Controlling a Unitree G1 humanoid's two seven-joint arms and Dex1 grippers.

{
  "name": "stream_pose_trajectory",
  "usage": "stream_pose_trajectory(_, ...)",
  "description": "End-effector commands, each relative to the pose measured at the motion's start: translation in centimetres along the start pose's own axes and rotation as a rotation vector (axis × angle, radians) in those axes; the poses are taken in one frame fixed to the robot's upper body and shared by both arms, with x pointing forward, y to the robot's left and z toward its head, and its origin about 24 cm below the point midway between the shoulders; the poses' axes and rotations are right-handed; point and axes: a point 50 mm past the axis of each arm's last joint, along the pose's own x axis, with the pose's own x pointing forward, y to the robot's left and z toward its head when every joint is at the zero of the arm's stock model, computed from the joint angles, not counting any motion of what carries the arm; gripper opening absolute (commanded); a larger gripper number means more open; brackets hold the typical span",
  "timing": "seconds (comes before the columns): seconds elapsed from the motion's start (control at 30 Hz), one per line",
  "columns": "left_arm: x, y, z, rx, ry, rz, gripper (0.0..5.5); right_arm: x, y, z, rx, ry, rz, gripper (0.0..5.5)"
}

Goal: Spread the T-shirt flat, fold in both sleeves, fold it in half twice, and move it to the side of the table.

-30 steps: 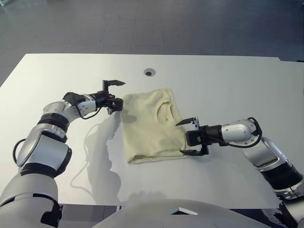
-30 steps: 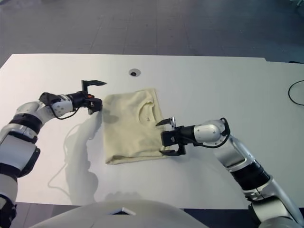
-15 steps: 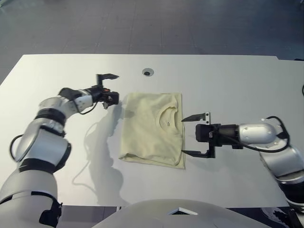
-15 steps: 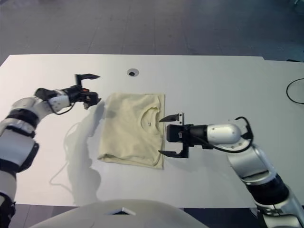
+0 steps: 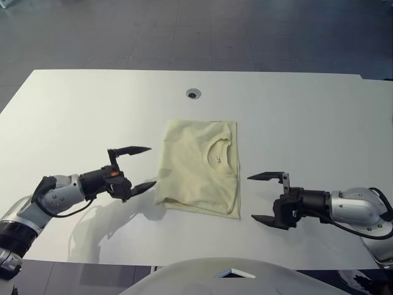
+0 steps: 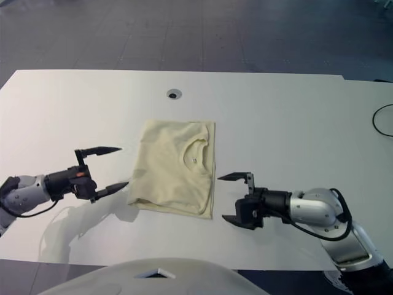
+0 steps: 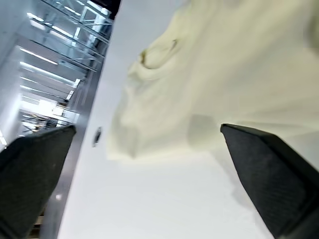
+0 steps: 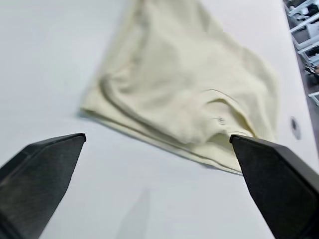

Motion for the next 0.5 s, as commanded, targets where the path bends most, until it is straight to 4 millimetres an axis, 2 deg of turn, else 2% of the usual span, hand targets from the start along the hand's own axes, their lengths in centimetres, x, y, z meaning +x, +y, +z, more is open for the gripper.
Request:
stream_pose_trajectory(0.03, -0.1, -0.2, 0.1, 0.031, 0.036, -0.053, 5.4, 0.4, 0.6, -0.8, -0.037, 0.016, 0.005, 5.38)
stream_pose_trajectory(0.3, -0.3, -0.8, -0.5, 0.031, 0.037, -0.14, 5.4, 3.0, 2.8, -1.1, -0.02, -0.006, -0.009, 5.38)
stream_pose_trajectory(0.5, 0.3, -0.8, -0.6, 0.021, 0.008, -0.144, 5.4, 4.7, 3.4, -1.7, -0.043, -0.013, -0.054, 5.38)
